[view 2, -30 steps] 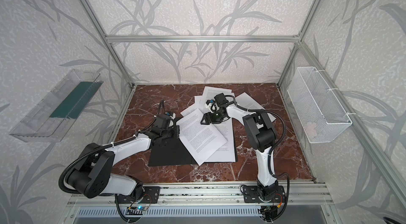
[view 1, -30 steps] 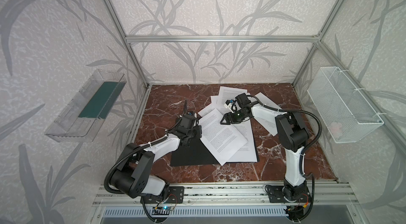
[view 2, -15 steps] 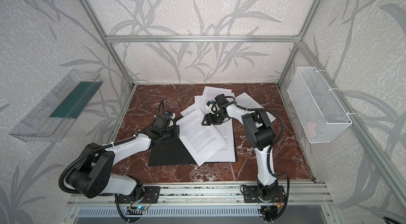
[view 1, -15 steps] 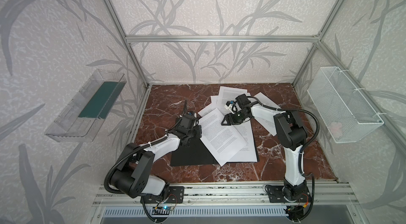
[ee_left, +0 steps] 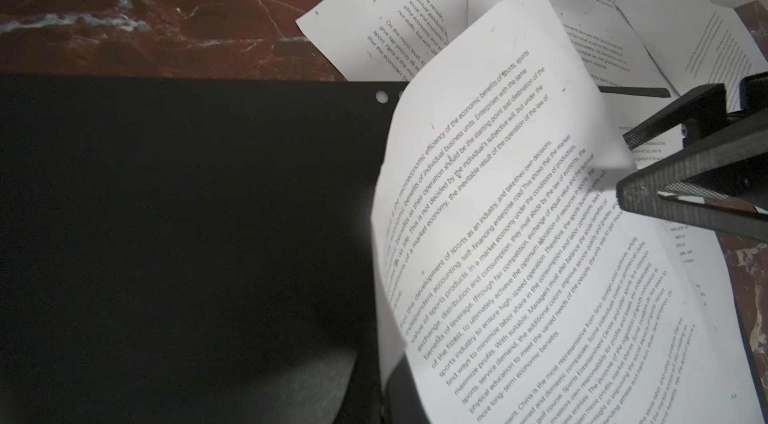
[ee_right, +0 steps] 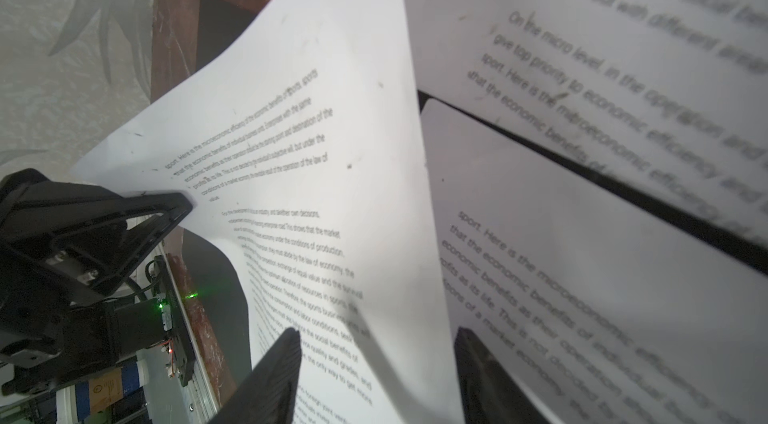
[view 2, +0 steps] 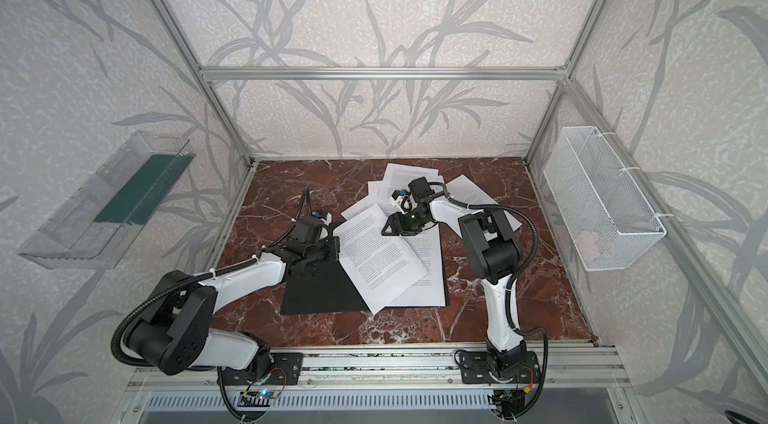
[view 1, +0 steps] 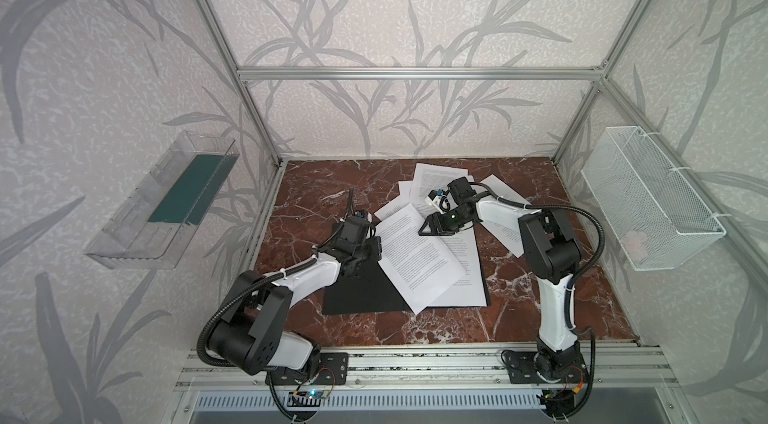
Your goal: Put the files into the folder
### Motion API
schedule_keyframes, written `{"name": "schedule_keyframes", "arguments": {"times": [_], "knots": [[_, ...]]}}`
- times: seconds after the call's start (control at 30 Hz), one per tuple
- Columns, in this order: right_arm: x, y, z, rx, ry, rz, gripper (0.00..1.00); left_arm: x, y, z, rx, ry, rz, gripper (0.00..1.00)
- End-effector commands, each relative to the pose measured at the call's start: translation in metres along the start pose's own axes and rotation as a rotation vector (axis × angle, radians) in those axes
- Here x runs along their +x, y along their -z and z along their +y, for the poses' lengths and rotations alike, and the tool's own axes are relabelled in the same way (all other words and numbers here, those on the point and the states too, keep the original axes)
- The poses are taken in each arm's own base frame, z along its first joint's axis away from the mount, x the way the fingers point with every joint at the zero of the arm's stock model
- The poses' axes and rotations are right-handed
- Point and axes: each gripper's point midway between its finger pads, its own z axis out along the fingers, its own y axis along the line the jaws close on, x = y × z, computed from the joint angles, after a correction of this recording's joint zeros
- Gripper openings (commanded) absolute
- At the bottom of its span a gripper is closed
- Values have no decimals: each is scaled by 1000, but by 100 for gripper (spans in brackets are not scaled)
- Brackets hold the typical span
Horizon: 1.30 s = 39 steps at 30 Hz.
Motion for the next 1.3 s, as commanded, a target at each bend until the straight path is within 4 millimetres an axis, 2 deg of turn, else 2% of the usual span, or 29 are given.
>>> {"name": "schedule_keyframes", "arguments": {"times": [0.0, 0.33, 0.63, 0.9, 1.03, 1.27], "knots": [[4, -1, 9, -68, -10, 13, 56, 2, -1, 4, -20, -9, -9, 0], [6, 7, 10, -58, -24, -12, 40, 2, -1, 14, -73, -1, -11, 0], [4, 19, 15, -129, -57, -56, 37, 5, -4, 19, -104, -3, 11, 0], [12, 26, 30, -197, -60, -79, 37, 5, -5, 21, -116, 0, 11, 0], [15, 26, 30, -200, -60, -76, 36, 5, -4, 19, -101, 3, 7, 0], [15, 23, 25, -180, -70, -73, 30, 3, -3, 15, -75, 6, -11, 0]]}}
